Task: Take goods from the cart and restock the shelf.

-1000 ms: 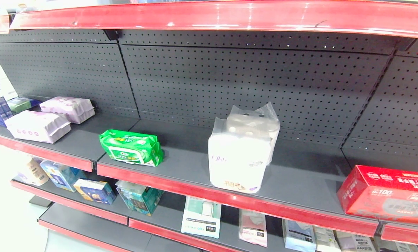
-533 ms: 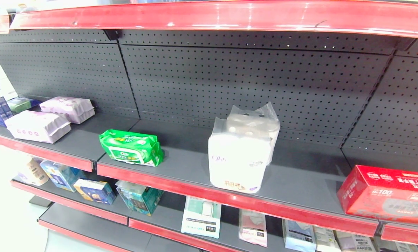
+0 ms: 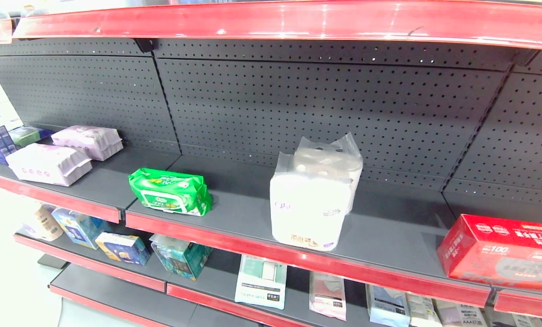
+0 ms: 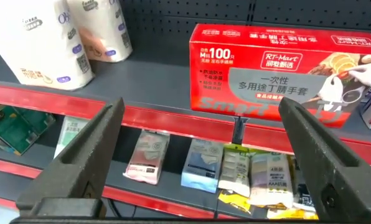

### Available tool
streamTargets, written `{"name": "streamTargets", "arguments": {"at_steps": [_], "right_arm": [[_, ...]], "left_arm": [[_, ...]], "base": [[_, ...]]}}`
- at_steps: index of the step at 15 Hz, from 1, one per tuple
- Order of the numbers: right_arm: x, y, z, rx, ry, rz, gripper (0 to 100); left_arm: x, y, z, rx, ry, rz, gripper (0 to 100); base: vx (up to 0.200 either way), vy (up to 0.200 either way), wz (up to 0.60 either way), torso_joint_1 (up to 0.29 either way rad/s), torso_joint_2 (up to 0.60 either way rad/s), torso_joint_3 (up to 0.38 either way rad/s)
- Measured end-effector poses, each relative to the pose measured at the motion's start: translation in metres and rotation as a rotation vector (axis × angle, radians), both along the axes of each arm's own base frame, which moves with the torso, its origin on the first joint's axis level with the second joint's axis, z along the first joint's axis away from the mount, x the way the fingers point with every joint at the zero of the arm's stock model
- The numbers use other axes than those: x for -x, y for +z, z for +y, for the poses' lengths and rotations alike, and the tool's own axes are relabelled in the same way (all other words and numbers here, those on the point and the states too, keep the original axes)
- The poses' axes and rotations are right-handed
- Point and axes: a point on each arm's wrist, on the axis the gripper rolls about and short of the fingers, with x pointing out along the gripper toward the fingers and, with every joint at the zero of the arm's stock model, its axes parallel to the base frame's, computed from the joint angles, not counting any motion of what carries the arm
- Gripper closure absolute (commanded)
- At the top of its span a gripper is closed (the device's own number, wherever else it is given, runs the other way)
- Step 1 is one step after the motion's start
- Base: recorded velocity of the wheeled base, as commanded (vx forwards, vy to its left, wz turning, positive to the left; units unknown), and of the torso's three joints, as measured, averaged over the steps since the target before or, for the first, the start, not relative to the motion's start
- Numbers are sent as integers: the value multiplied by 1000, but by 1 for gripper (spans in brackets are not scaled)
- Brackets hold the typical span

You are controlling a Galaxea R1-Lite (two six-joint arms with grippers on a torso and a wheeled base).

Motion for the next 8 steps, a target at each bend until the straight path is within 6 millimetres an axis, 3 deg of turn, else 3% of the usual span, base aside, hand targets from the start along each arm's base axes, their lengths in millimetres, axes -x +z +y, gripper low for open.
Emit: {"name": "streamTargets", "arguments": {"at_steps": [8], "right_arm": [[0, 0, 0, 1, 1, 1, 0]], "left_arm": [[0, 0, 0, 0, 0, -1, 0]], "base": [[0, 0, -600, 7, 4, 2]]}}
